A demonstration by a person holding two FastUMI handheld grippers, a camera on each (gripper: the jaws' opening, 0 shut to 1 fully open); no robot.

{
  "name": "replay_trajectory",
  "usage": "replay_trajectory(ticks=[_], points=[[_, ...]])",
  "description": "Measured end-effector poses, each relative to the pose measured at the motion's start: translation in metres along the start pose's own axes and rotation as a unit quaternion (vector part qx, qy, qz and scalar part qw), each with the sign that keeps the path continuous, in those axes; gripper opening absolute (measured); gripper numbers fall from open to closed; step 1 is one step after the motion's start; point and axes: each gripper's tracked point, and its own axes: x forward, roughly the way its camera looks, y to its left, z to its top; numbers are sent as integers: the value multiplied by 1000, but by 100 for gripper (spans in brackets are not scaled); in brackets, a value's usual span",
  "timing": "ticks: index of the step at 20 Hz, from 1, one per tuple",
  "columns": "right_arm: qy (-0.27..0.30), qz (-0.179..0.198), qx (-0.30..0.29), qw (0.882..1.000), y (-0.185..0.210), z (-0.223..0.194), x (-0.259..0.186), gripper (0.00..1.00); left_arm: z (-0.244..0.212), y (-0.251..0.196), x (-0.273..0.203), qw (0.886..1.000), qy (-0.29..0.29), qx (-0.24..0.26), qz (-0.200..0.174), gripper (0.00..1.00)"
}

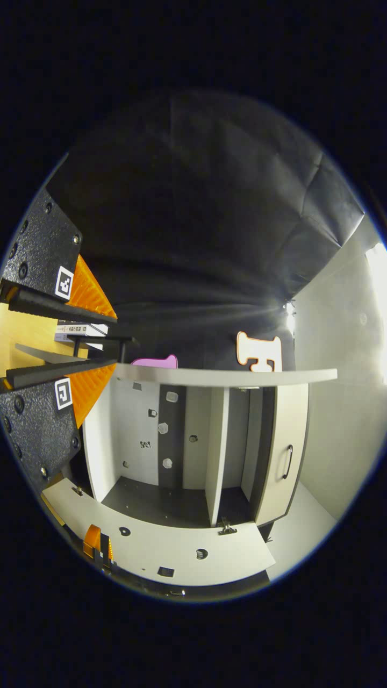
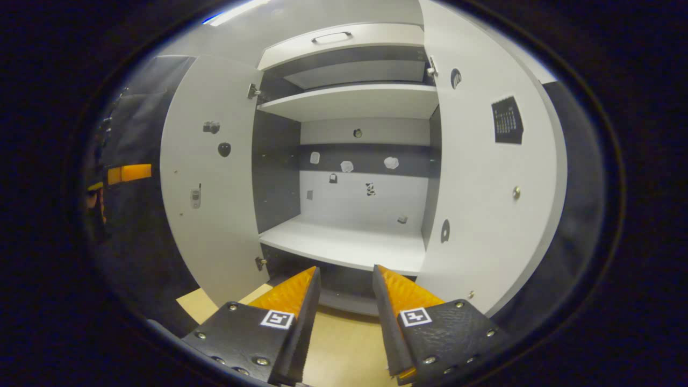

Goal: Open the right door of the double-door shoe cabinet with the right hand, and open the left door with the left hand.

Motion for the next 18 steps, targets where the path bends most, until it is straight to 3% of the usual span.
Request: replay_trajectory(ticks=[1,5,9,15,16,17,18], points=[[-15,-10,0,1000,-3,15,-2,54,7,-17,1,1000,-3,-1,-15,39],[-55,-42,26,997,-5,66,-11,57,13,-78,18,998,3,13,-59,39],[-88,-46,49,994,8,108,-16,54,7,-155,30,994,-7,30,-109,39],[-109,-75,61,989,-3,127,-25,55,4,-218,33,989,-14,20,-147,38],[-112,-81,61,989,-8,128,-27,59,4,-223,35,988,-19,22,-152,38],[-114,-86,61,988,-11,128,-29,66,4,-229,36,987,-21,23,-160,51],[-115,-89,60,988,-11,128,-29,68,4,-234,36,985,-22,22,-167,54]])
